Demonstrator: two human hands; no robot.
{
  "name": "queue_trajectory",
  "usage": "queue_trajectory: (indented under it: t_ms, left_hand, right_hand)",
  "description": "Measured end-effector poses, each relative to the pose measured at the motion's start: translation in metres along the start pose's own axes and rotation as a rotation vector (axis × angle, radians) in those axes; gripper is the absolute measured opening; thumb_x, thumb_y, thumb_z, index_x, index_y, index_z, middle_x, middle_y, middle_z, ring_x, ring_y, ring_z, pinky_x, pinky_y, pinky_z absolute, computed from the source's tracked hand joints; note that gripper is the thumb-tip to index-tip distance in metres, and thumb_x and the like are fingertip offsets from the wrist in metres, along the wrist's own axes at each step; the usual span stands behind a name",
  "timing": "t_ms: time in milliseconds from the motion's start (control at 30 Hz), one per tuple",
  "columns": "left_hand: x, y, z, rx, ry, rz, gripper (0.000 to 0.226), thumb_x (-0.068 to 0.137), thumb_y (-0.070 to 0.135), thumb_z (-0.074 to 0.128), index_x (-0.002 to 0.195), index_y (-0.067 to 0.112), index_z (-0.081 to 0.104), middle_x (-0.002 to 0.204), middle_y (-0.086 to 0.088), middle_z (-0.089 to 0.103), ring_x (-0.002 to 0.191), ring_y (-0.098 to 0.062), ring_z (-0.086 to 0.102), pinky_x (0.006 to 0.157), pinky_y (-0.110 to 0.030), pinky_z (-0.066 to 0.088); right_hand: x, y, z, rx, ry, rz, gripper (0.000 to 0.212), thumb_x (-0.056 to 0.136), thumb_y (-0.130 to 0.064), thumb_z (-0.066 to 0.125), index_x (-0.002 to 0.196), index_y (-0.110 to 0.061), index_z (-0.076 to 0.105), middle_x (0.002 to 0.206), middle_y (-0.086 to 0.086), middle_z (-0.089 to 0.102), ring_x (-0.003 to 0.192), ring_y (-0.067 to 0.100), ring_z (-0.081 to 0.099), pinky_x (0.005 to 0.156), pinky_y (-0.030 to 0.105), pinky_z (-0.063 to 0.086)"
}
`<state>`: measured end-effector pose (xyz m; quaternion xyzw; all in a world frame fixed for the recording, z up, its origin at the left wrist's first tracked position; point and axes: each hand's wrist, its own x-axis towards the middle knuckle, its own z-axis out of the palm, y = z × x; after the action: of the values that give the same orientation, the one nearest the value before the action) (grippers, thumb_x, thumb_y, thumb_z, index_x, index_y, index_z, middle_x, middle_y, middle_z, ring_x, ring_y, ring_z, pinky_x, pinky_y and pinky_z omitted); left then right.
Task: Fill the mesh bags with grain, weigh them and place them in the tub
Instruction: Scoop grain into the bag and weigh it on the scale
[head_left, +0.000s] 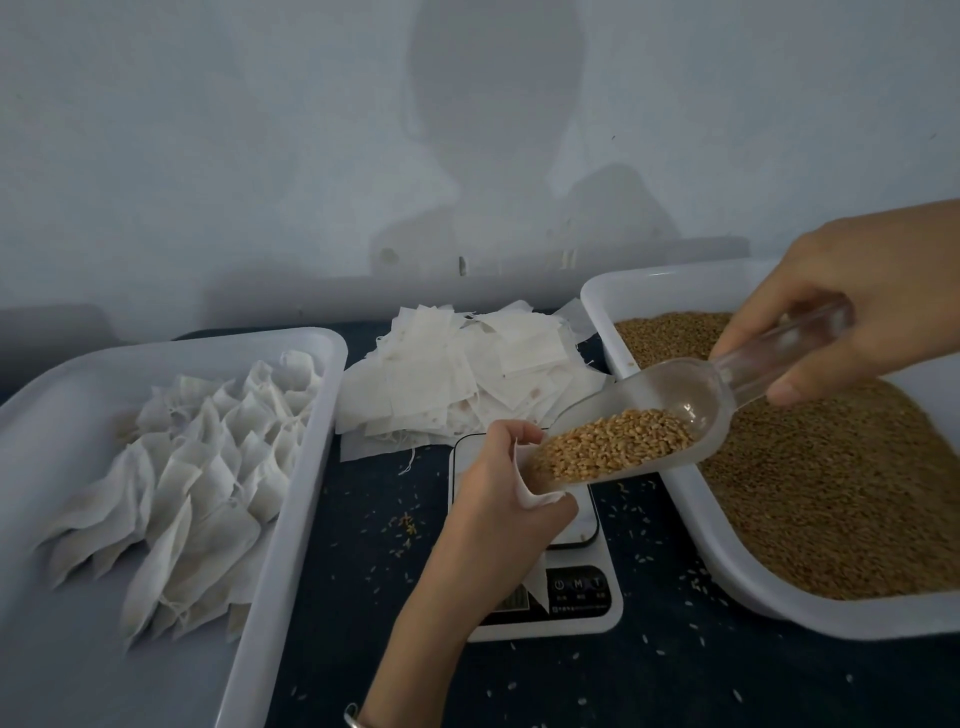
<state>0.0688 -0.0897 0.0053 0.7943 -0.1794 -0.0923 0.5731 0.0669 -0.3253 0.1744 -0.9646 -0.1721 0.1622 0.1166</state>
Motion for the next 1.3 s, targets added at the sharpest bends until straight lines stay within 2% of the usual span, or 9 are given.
queue_trajectory:
  t_ms: [300, 467, 667, 767, 867, 967, 1067, 1133, 1300]
  left_hand:
    - [-0.001, -0.001, 0.002, -0.019, 0.001, -0.005, 0.038, 0.080, 0.005, 0.063, 0.098, 0.034, 0.045, 0.086, 0.007, 0.062, 0.058, 0.003, 0.050, 0.049, -0.010, 0.039]
    - [0.000, -0.002, 0.002, -0.001, 0.005, 0.016, 0.038, 0.081, 0.004, 0.063, 0.099, 0.033, 0.045, 0.085, 0.002, 0.060, 0.058, 0.005, 0.051, 0.048, -0.010, 0.039]
    - [0.003, 0.000, 0.001, -0.074, 0.037, 0.070, 0.031, 0.080, 0.009, 0.063, 0.102, 0.026, 0.049, 0.090, 0.005, 0.060, 0.062, 0.003, 0.054, 0.052, -0.015, 0.046]
    - [0.016, 0.000, -0.001, -0.199, 0.133, 0.120, 0.031, 0.075, 0.019, 0.061, 0.104, 0.022, 0.053, 0.098, -0.003, 0.062, 0.077, -0.006, 0.059, 0.067, -0.022, 0.054]
    - [0.032, -0.006, -0.001, -0.220, 0.187, 0.169, 0.034, 0.075, 0.011, 0.063, 0.107, 0.019, 0.052, 0.100, -0.012, 0.060, 0.085, -0.013, 0.059, 0.070, -0.020, 0.052]
    - [0.041, -0.023, -0.001, -0.088, 0.137, 0.120, 0.047, 0.078, 0.007, 0.072, 0.113, 0.026, 0.047, 0.107, -0.007, 0.058, 0.092, -0.017, 0.059, 0.072, -0.018, 0.050]
    - [0.036, -0.035, -0.007, -0.036, 0.136, 0.159, 0.082, 0.070, 0.031, 0.082, 0.136, 0.035, 0.033, 0.119, 0.013, 0.054, 0.106, -0.007, 0.057, 0.083, -0.014, 0.049]
    - [0.029, -0.039, -0.015, -0.062, 0.163, 0.209, 0.100, 0.064, 0.057, 0.077, 0.146, 0.039, 0.021, 0.133, 0.024, 0.046, 0.126, 0.002, 0.044, 0.098, -0.012, 0.039]
    - [0.013, -0.039, -0.031, -0.379, 0.312, 0.199, 0.086, 0.073, 0.079, 0.049, 0.146, 0.038, 0.024, 0.144, 0.024, 0.042, 0.139, -0.001, 0.032, 0.117, -0.041, 0.022]
  right_hand:
    - [-0.003, 0.003, 0.001, 0.034, -0.018, 0.018, 0.029, 0.070, -0.036, 0.076, 0.086, -0.058, 0.068, 0.066, -0.038, 0.062, 0.067, -0.019, 0.058, 0.062, -0.003, 0.036]
    - [-0.003, 0.005, 0.005, 0.065, -0.019, 0.011, 0.047, 0.070, -0.036, 0.076, 0.092, -0.071, 0.054, 0.069, -0.038, 0.063, 0.070, -0.021, 0.057, 0.062, -0.004, 0.035]
    - [-0.010, 0.016, 0.018, 0.222, -0.080, 0.021, 0.044, 0.052, -0.063, 0.061, 0.095, -0.065, 0.061, 0.085, -0.035, 0.067, 0.079, -0.016, 0.062, 0.061, 0.007, 0.045]
    - [-0.017, 0.028, 0.035, 0.405, 0.046, 0.030, 0.035, 0.064, -0.067, 0.065, 0.098, -0.058, 0.065, 0.094, -0.023, 0.072, 0.085, -0.004, 0.067, 0.069, 0.016, 0.054]
    - [-0.027, 0.044, 0.061, 0.551, 0.208, 0.107, 0.049, 0.053, -0.069, 0.070, 0.099, -0.052, 0.069, 0.085, 0.000, 0.073, 0.067, 0.011, 0.065, 0.058, 0.022, 0.054]
    - [-0.035, 0.057, 0.090, 0.658, 0.370, 0.213, 0.038, 0.063, -0.046, 0.074, 0.100, -0.041, 0.071, 0.078, 0.010, 0.071, 0.056, 0.014, 0.060, 0.058, 0.026, 0.049]
    - [-0.045, 0.076, 0.117, 0.632, 0.488, 0.323, 0.038, 0.065, -0.041, 0.069, 0.103, -0.042, 0.067, 0.072, 0.002, 0.071, 0.058, 0.011, 0.063, 0.056, 0.026, 0.052]
    - [-0.051, 0.087, 0.130, 0.637, 0.525, 0.369, 0.036, 0.067, -0.044, 0.070, 0.103, -0.045, 0.068, 0.065, 0.000, 0.068, 0.051, 0.006, 0.060, 0.051, 0.015, 0.049]
    - [-0.059, 0.114, 0.155, 0.720, 0.508, 0.448, 0.044, 0.064, -0.055, 0.071, 0.108, -0.049, 0.067, 0.068, 0.002, 0.068, 0.053, 0.007, 0.060, 0.048, 0.011, 0.045]
